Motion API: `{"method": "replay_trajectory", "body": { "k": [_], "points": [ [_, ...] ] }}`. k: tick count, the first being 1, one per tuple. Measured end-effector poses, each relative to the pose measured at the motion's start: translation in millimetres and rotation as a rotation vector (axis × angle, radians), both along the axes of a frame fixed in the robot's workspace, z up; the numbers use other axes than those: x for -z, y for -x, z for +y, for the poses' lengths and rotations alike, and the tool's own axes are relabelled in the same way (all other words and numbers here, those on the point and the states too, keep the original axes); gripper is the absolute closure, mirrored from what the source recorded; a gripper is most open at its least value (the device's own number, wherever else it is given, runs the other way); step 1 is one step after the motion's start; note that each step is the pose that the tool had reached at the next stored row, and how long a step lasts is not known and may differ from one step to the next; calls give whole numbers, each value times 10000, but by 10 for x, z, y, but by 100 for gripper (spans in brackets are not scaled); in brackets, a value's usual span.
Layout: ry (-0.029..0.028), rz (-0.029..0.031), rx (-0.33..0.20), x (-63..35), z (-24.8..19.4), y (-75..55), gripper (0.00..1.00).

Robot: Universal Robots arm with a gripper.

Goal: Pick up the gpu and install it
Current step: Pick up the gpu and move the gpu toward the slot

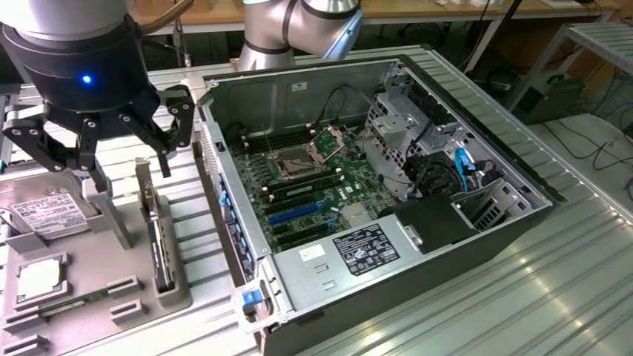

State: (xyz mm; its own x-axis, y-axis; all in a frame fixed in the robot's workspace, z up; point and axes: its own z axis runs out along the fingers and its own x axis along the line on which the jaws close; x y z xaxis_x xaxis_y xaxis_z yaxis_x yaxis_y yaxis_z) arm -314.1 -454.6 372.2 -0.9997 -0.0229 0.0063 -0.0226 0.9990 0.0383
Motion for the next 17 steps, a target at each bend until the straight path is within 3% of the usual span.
{"method": "replay_trajectory", "body": {
  "k": [2, 5, 6, 7, 8, 17],
  "points": [
    [43, 0, -1, 4, -43, 0, 34],
    [147, 1, 0, 17, -57, 0, 34],
    [219, 2, 0, 20, -57, 0, 34],
    [346, 1, 0, 23, -58, 0, 34],
    [420, 1, 0, 27, -58, 0, 34],
    [437, -78, 2, 115, -38, 8, 34]
  ]
}}
